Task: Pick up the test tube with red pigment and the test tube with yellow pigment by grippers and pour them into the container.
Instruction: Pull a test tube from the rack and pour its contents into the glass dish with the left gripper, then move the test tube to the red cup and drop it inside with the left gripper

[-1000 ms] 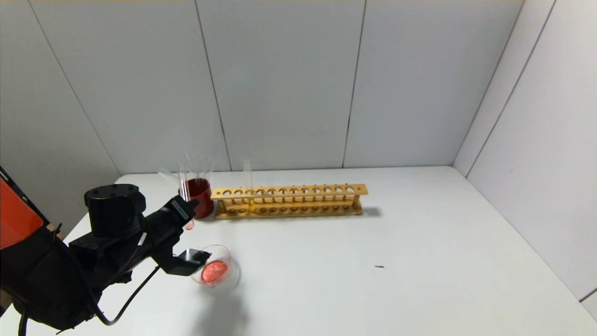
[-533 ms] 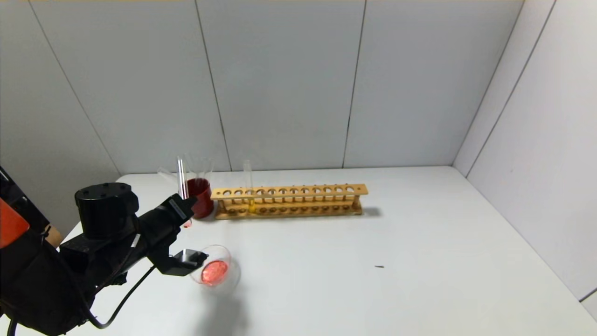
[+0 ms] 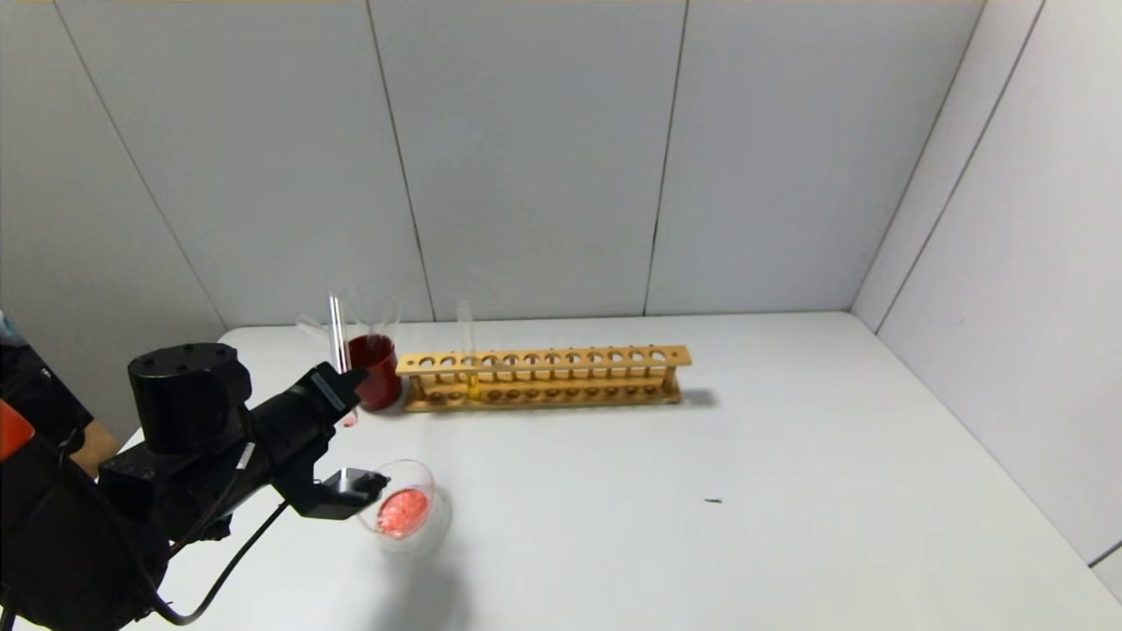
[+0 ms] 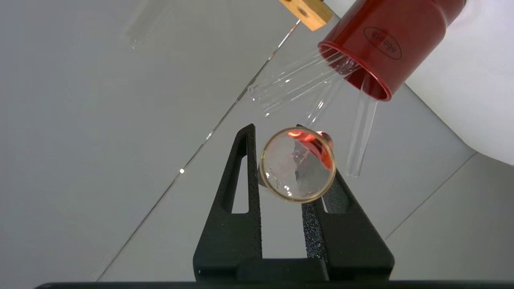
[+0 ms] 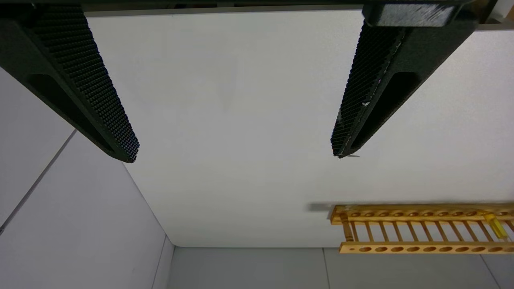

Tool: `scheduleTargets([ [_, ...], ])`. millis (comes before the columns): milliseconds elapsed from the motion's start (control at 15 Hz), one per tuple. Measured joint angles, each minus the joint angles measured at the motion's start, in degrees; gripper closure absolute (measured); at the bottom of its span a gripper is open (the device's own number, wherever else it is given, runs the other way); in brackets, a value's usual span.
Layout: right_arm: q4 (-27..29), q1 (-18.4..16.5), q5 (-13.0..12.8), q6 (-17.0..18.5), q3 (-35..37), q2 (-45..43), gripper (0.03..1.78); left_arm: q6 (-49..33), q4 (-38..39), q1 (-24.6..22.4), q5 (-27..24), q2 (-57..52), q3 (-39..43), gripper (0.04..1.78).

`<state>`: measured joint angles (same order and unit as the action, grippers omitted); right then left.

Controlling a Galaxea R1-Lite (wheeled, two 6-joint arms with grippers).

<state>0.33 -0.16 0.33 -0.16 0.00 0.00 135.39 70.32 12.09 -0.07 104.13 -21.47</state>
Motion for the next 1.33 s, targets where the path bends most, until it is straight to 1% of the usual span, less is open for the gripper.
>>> scheduleTargets([
  [133, 0.0, 0.0, 0.0, 0.0, 0.0, 0.0, 0.06, -4.9, 0.0, -0.3, 1.5, -0.4, 0.0, 1.49],
  [267, 0.0, 0.0, 0.0, 0.0, 0.0, 0.0, 0.06, -12.7, 0.1, -0.5, 4.8, -0.8, 0.6, 1.49],
  [400, 0.0, 0.0, 0.0, 0.0, 0.0, 0.0, 0.06, -22.9, -0.1, -0.6, 9.6, -1.2, 1.5, 1.49],
  [467, 0.0, 0.0, 0.0, 0.0, 0.0, 0.0, 0.06, -28.9, -0.4, -0.7, 12.9, -1.5, 1.5, 1.49],
  [600, 0.0, 0.0, 0.0, 0.0, 0.0, 0.0, 0.06, -39.6, -0.7, -0.7, 17.2, -1.6, 1.3, 1.49],
  [667, 0.0, 0.0, 0.0, 0.0, 0.0, 0.0, 0.06, -45.1, -0.7, -0.7, 18.5, -1.6, 1.0, 1.49],
  [733, 0.0, 0.0, 0.0, 0.0, 0.0, 0.0, 0.06, -50.4, -0.7, -1.0, 19.2, -1.7, 0.7, 1.49],
  [1000, 0.0, 0.0, 0.0, 0.0, 0.0, 0.0, 0.06, -67.3, -1.5, -2.1, 19.5, -2.0, -1.9, 1.49],
  [1200, 0.0, 0.0, 0.0, 0.0, 0.0, 0.0, 0.06, -83.3, -6.6, -2.1, 19.0, -1.9, -6.4, 1.49],
  [1333, 0.0, 0.0, 0.0, 0.0, 0.0, 0.0, 0.06, -96.2, -9.3, -1.4, 18.8, -1.9, -10.5, 1.49],
])
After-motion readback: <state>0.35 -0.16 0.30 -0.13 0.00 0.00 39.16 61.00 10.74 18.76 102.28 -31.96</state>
